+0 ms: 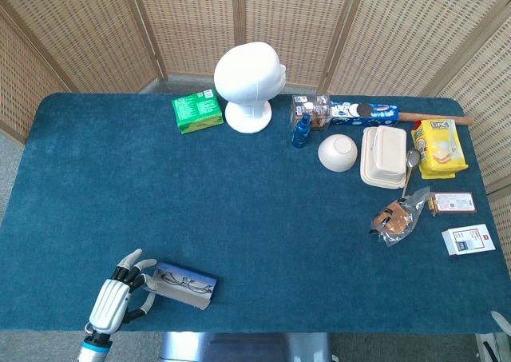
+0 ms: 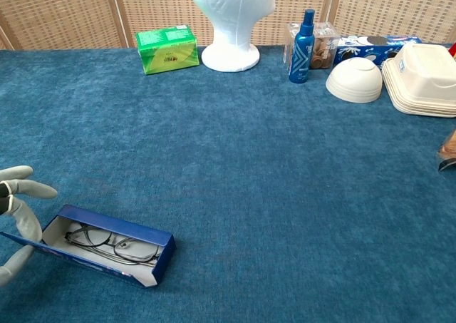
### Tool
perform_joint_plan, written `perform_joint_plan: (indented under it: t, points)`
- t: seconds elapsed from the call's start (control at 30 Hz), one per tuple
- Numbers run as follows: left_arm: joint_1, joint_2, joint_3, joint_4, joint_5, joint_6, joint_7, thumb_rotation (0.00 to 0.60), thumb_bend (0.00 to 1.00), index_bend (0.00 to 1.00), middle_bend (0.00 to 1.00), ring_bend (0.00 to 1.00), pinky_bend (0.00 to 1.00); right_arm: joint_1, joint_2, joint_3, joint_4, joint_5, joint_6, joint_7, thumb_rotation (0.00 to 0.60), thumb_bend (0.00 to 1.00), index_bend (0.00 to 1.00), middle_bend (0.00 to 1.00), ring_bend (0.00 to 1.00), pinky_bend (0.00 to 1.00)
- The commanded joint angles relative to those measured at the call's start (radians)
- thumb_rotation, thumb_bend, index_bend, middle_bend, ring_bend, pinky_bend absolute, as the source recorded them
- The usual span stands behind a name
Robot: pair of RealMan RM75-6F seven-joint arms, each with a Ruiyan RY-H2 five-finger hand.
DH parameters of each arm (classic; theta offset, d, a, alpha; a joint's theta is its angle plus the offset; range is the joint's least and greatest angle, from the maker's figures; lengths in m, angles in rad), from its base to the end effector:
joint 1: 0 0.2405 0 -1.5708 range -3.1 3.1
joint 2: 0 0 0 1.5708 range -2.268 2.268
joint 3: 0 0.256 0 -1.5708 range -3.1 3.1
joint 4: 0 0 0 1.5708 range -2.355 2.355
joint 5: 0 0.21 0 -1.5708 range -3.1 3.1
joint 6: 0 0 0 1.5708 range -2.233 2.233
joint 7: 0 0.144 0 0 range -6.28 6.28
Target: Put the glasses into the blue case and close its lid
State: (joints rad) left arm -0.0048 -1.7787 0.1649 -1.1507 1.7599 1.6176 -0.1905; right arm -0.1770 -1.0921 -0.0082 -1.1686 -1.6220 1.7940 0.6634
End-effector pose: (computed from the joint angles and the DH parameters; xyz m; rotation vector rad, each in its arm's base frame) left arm -0.2621 0.1083 -0.0368 -1.4982 -1.2005 -1.3035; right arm -0.3794 -0.0732 0.2385 1.2432 -0.9707 1.1007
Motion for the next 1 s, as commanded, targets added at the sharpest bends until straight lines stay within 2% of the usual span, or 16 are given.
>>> perform_joint_plan:
  t: [0.03,0.27,1.0]
  points:
    - [0.005,-0.016,-0.010,0.011,-0.018,-0.004,-0.023,0.600,0.41,0.54,0.26,0.06,0.11,-0.001,0.001,0.000,0.000,0.001,0.000,0.001,0.363,0.20,0.00,0.12,0.00,0.19]
    - [0.002,-0.037,-0.033,0.020,-0.048,-0.018,-0.056,0.600,0.41,0.53,0.26,0.06,0.10,-0.003,0.004,0.000,-0.004,0.001,0.002,-0.001,0.348,0.19,0.00,0.12,0.00,0.19]
    - [-0.002,-0.057,-0.087,-0.058,-0.145,-0.073,-0.107,0.600,0.40,0.50,0.23,0.03,0.08,-0.009,0.008,0.002,0.002,0.010,-0.002,0.017,0.338,0.20,0.00,0.12,0.00,0.19]
